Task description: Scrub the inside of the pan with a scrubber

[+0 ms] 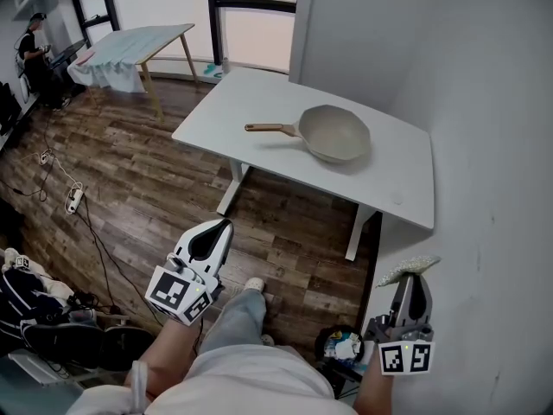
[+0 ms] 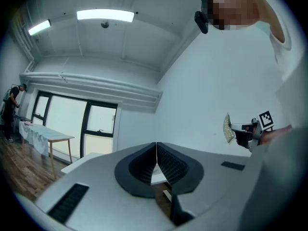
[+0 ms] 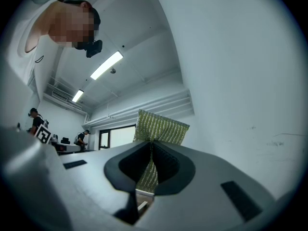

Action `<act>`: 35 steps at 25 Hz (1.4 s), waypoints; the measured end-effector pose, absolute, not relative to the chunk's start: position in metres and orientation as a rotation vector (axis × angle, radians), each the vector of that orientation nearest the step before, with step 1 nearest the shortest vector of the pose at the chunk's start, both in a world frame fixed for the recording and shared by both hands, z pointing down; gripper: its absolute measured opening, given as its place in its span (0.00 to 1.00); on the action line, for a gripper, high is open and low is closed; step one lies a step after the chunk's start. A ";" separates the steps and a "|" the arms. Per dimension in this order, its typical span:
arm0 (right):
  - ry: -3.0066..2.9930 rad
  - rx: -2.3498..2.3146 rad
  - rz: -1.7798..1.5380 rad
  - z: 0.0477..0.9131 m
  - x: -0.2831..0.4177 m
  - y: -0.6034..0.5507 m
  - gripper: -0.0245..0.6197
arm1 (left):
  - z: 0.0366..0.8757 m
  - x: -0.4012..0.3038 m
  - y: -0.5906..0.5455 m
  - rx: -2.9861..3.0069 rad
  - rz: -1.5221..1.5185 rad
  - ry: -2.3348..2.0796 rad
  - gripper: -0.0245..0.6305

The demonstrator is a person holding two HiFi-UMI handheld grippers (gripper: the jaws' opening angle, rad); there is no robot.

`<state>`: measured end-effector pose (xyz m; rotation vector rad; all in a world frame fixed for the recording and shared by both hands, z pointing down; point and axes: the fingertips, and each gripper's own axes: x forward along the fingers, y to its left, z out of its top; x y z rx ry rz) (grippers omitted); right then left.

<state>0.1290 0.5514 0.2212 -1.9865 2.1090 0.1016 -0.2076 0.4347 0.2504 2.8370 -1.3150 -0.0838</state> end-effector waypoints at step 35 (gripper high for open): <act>2.016 -2.143 0.062 0.225 0.133 0.344 0.08 | 0.257 -0.180 0.184 2.890 -0.060 -1.135 0.06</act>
